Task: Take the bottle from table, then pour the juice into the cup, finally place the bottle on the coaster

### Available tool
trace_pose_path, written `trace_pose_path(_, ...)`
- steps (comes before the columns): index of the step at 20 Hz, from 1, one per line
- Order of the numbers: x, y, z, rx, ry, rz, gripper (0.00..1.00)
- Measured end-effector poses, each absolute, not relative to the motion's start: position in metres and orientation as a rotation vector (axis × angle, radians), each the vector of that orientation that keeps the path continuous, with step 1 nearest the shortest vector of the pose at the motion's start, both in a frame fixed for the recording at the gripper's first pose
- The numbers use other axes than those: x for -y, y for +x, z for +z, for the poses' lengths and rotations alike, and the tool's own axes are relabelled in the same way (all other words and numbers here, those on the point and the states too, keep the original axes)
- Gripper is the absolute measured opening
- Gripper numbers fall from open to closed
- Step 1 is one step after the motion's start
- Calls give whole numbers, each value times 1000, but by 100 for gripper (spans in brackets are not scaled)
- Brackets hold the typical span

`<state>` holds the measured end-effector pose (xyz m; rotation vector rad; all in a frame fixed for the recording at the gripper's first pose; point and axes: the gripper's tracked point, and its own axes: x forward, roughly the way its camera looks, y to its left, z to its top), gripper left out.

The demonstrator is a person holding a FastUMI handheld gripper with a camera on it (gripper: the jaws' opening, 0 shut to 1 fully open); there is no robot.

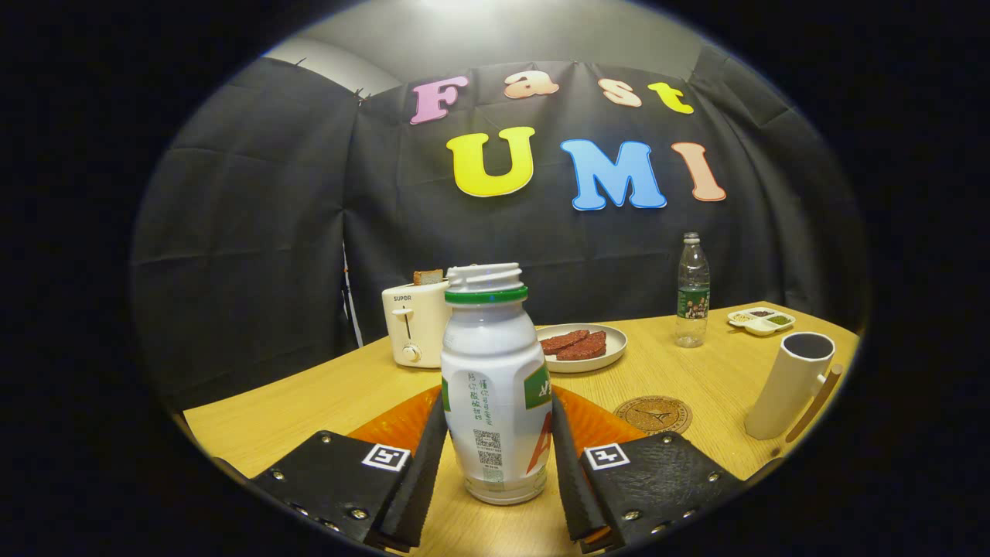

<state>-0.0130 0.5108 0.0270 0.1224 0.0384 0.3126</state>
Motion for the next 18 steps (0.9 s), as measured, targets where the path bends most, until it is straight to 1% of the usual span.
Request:
trace_pose_path(9,-481,-22,62,22,419,350,67)
trace_pose_path(18,-430,-17,88,80,741,352,67)
